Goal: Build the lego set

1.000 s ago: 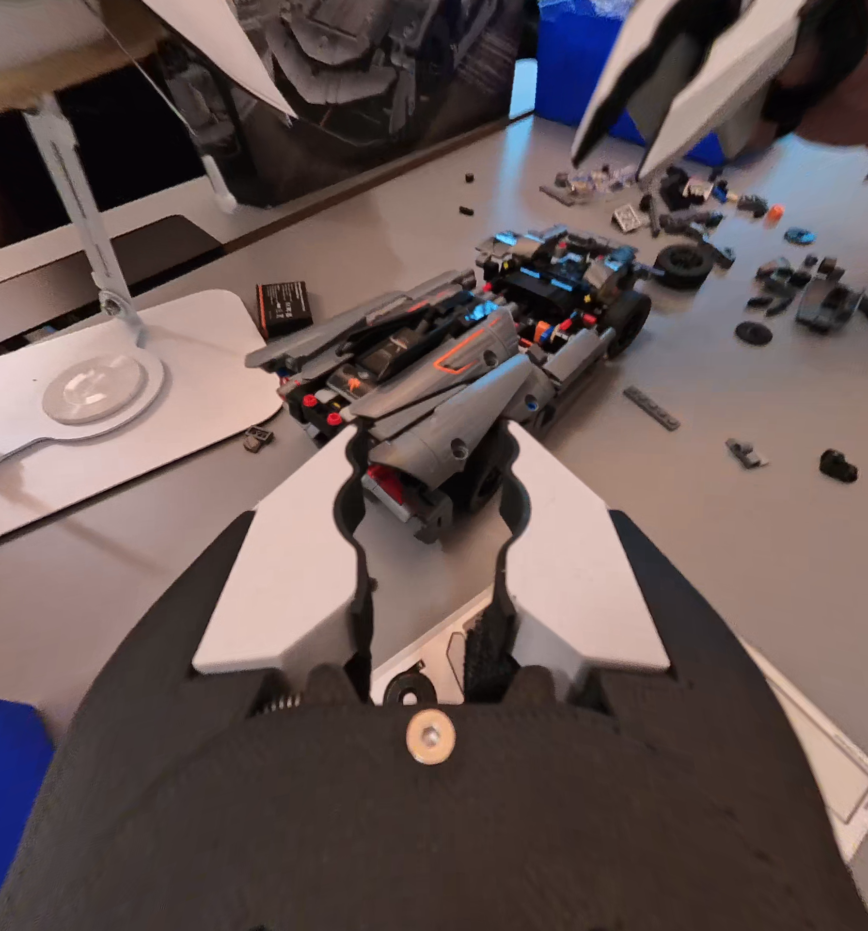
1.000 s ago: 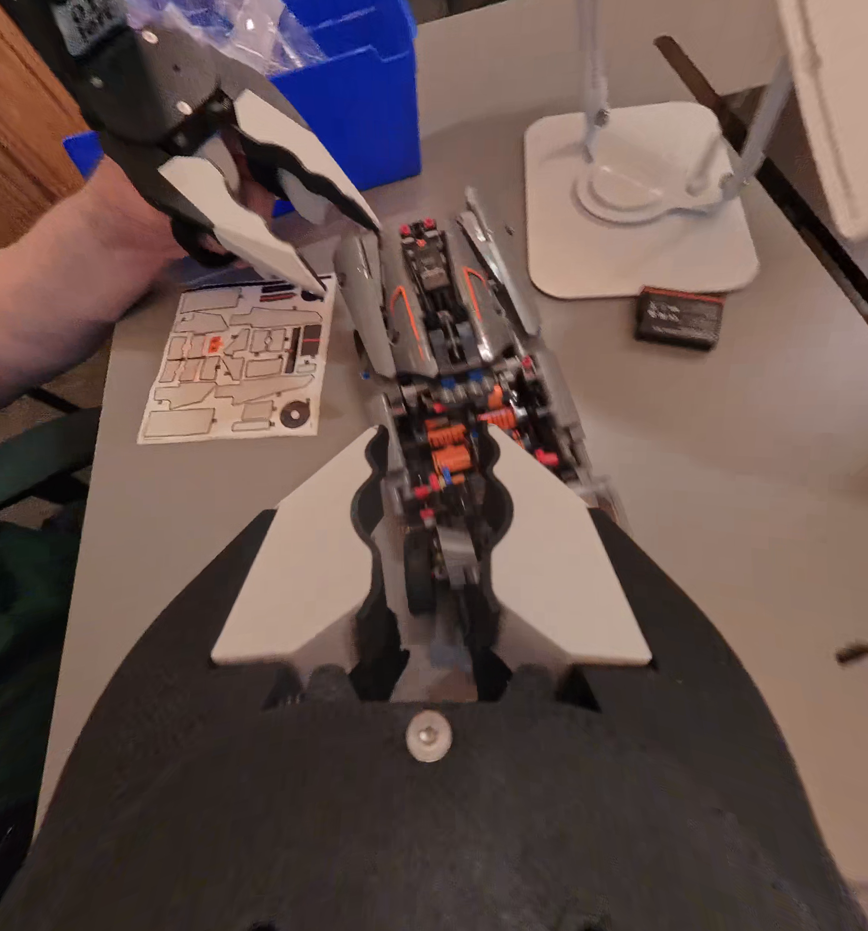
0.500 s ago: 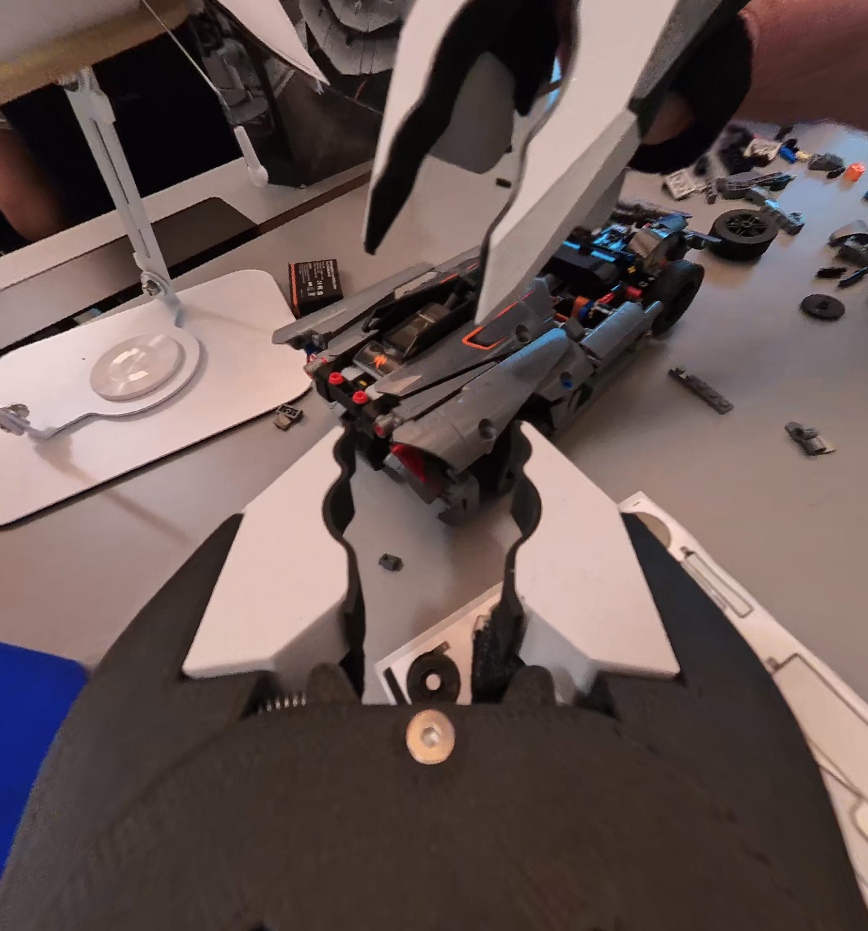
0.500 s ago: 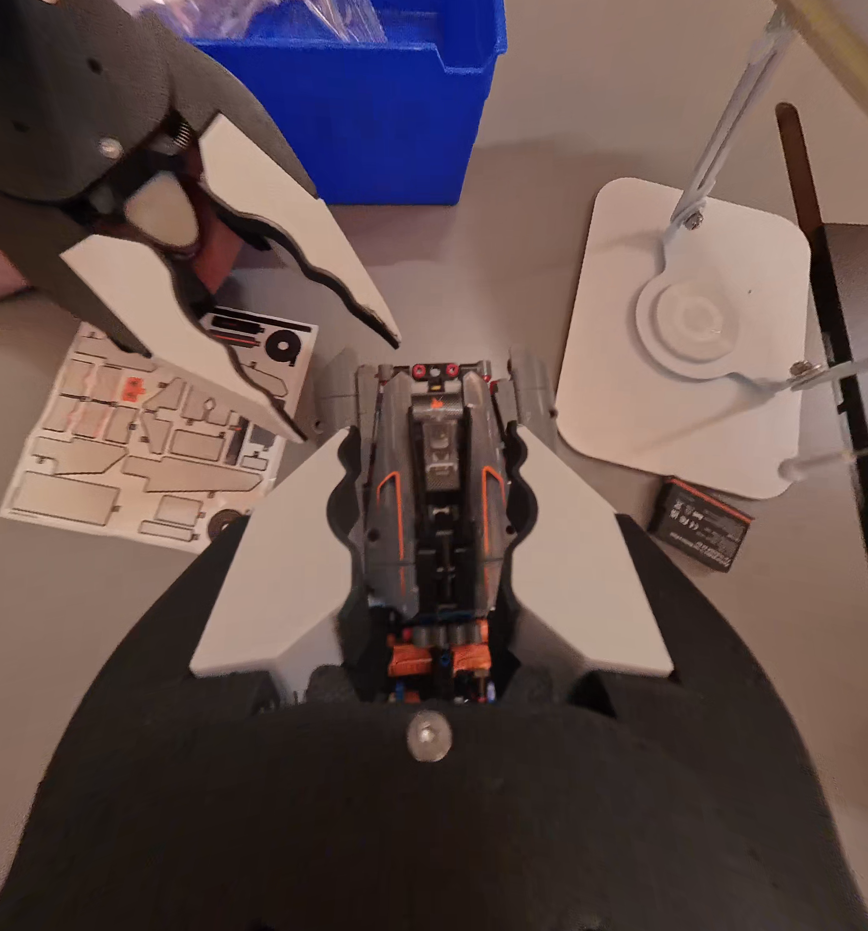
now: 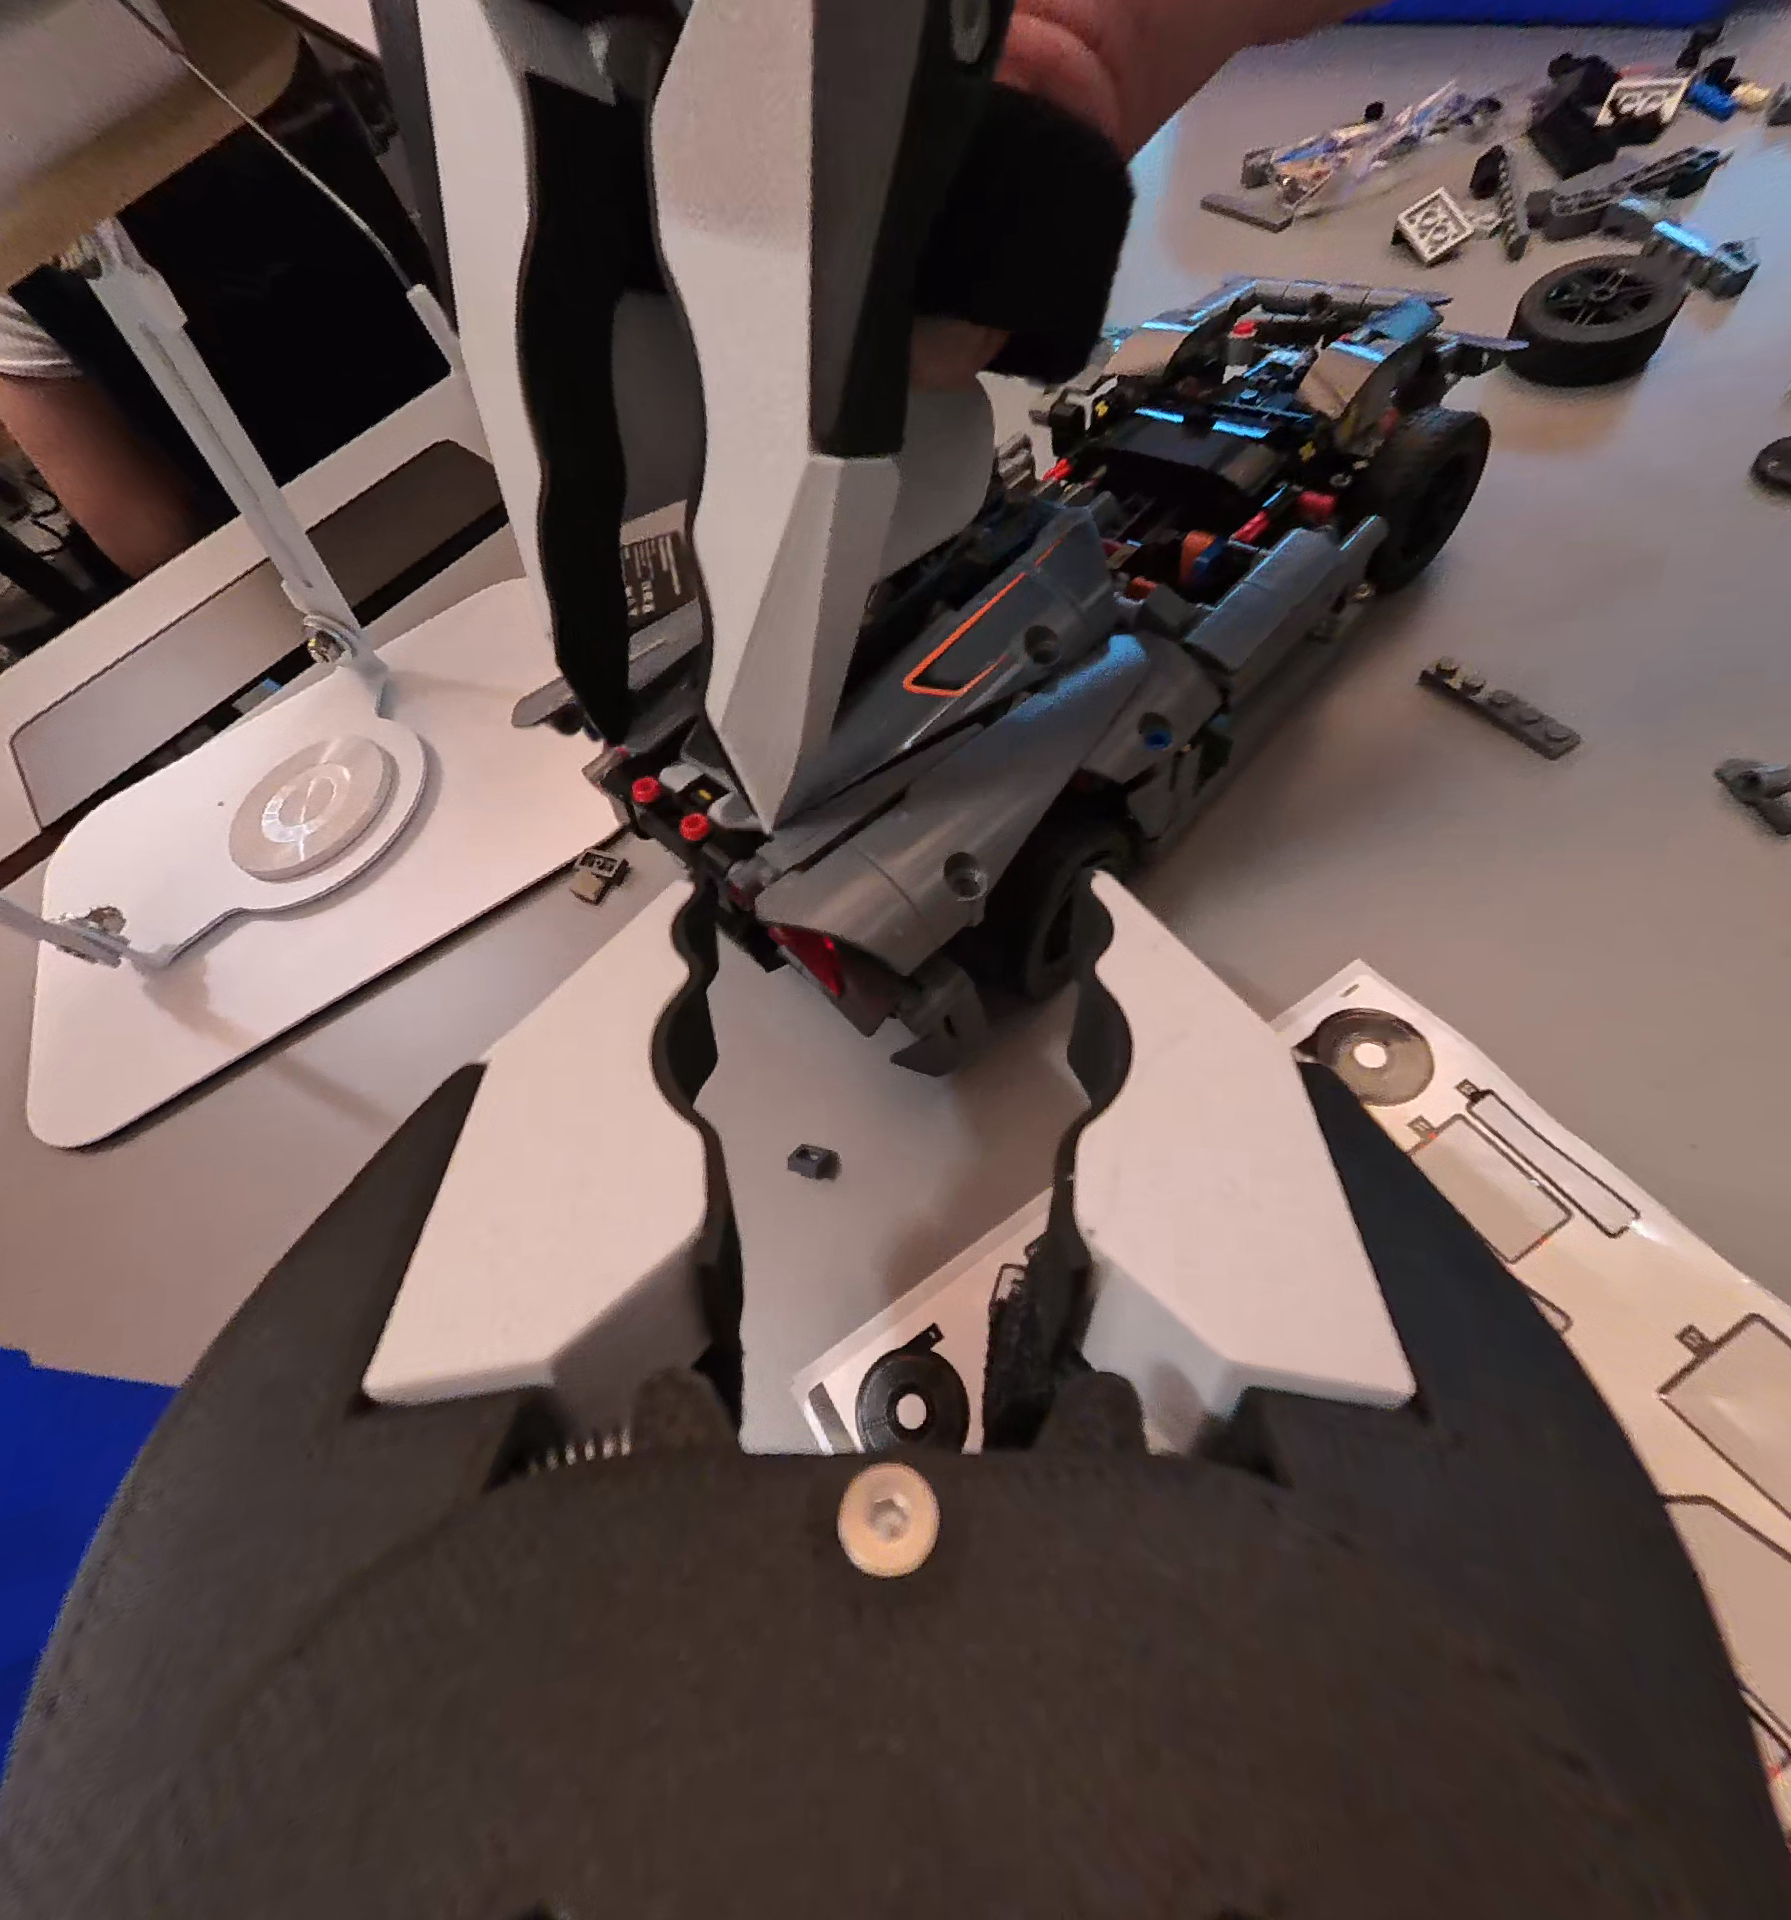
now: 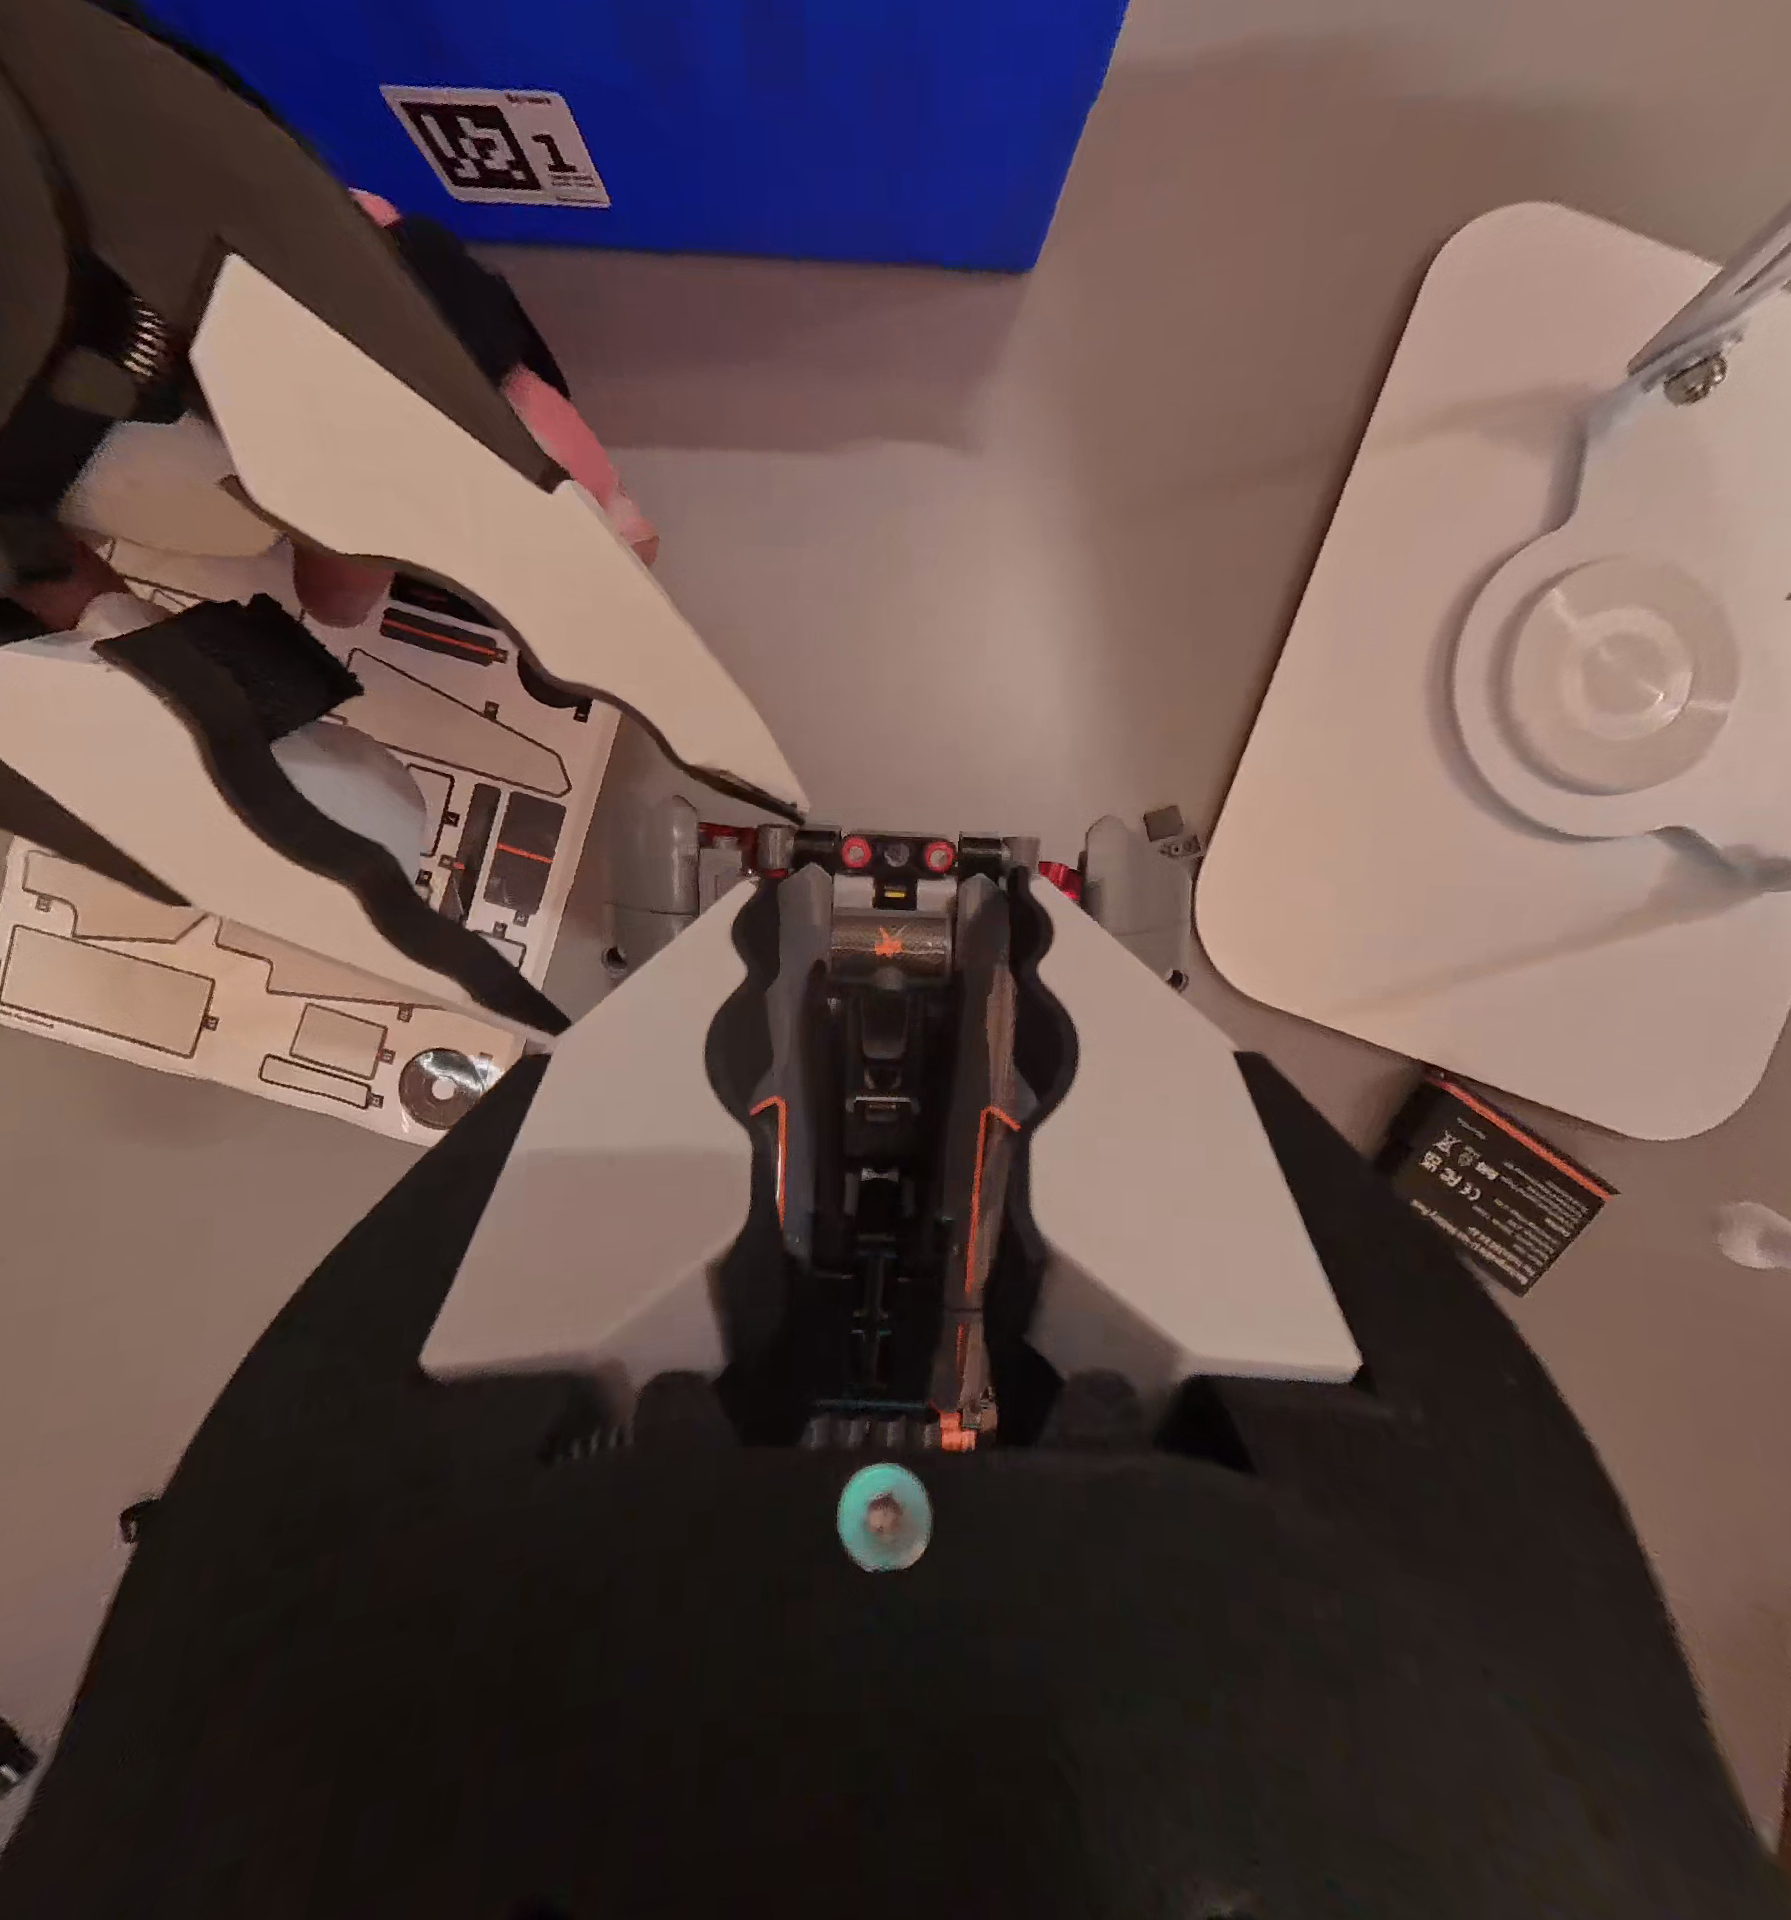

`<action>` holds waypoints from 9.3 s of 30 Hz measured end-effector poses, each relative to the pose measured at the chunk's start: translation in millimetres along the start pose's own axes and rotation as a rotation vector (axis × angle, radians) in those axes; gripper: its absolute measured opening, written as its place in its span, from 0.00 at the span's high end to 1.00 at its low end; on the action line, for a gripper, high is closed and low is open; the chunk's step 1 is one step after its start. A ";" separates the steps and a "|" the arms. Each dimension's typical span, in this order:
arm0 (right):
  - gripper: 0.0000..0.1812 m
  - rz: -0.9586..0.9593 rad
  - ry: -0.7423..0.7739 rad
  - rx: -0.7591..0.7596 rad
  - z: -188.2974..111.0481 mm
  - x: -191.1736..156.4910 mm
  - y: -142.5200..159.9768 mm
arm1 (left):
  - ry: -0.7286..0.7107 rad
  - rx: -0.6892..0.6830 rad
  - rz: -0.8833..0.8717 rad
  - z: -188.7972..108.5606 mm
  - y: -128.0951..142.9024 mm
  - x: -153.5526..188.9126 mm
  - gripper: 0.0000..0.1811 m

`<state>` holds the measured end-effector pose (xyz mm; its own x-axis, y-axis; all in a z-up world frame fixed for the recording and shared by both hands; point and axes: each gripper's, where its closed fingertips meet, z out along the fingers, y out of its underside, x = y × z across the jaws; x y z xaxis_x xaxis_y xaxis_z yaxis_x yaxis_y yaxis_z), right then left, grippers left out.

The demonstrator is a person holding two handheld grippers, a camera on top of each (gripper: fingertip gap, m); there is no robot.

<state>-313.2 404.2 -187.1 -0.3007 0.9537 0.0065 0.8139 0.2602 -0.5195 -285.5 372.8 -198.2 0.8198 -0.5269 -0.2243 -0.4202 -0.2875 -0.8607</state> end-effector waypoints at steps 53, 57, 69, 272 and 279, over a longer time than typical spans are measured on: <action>0.79 0.100 -0.085 -0.024 -31.4 8.3 29.4 | 0.106 -0.102 0.149 19.6 3.2 6.1 0.50; 0.79 0.074 -0.070 -0.030 -29.5 4.8 27.4 | 0.109 -0.105 0.155 20.2 4.1 6.5 0.49; 0.81 0.068 -0.056 -0.083 -11.8 3.9 25.3 | 0.105 -0.116 0.175 21.2 7.2 7.6 0.49; 0.80 0.220 0.099 -0.139 -63.2 41.5 164.5 | -0.212 0.329 0.127 -53.9 -78.3 -41.2 0.55; 0.81 0.219 0.084 -0.160 -56.5 45.7 166.4 | -0.209 0.324 0.129 -52.3 -77.6 -40.8 0.55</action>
<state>-163.4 499.6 -225.0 -0.0722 0.9972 -0.0167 0.9249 0.0607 -0.3754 -306.7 374.7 -98.4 0.8439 -0.3590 -0.3987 -0.4074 0.0546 -0.9116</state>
